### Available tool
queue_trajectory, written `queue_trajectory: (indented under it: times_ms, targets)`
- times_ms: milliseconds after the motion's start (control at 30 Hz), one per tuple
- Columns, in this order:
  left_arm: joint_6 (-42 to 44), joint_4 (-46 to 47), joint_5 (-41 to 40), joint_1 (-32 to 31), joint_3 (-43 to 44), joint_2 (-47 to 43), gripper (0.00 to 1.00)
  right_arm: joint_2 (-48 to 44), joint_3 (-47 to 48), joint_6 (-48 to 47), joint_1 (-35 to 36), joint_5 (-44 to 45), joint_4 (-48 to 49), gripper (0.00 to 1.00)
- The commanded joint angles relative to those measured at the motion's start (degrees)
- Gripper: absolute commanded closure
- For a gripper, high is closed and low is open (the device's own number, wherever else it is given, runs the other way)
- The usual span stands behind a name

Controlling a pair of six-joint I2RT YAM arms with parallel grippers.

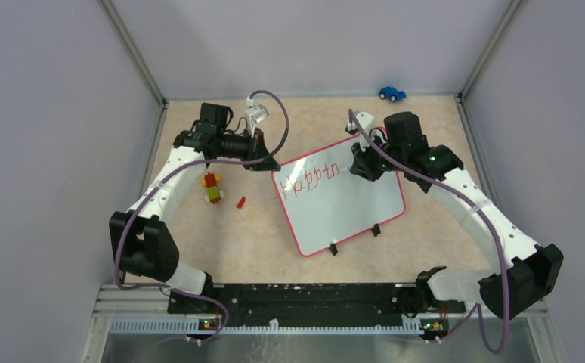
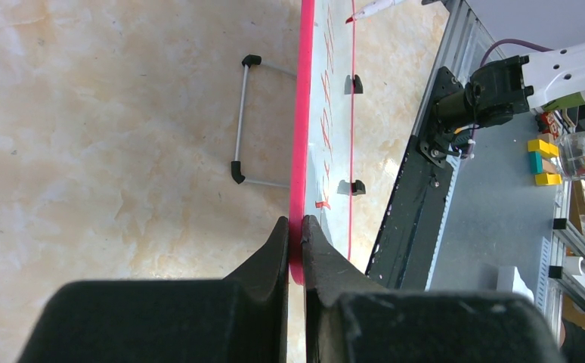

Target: Write a sentence on the whiteboard

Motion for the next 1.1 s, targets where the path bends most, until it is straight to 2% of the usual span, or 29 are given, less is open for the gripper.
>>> queue_trajectory:
  times_ms: [0,500,1067]
  targets:
    - [1.54,-2.37,0.11,-2.35,-1.11,0.29,1.0,-0.85,3.11,0.13,-1.09,0.87,1.52,1.0]
    - [1.52,-2.43,-0.04,-2.37,-1.15,0.32,1.0,1.45,1.69,-1.55,-1.54,3.47,3.58,1.0]
    - [1.55,-2.43,-0.02,-2.36,-0.93,0.51,1.0,2.63,5.21,-2.36,-4.74,2.32,3.12,1.0]
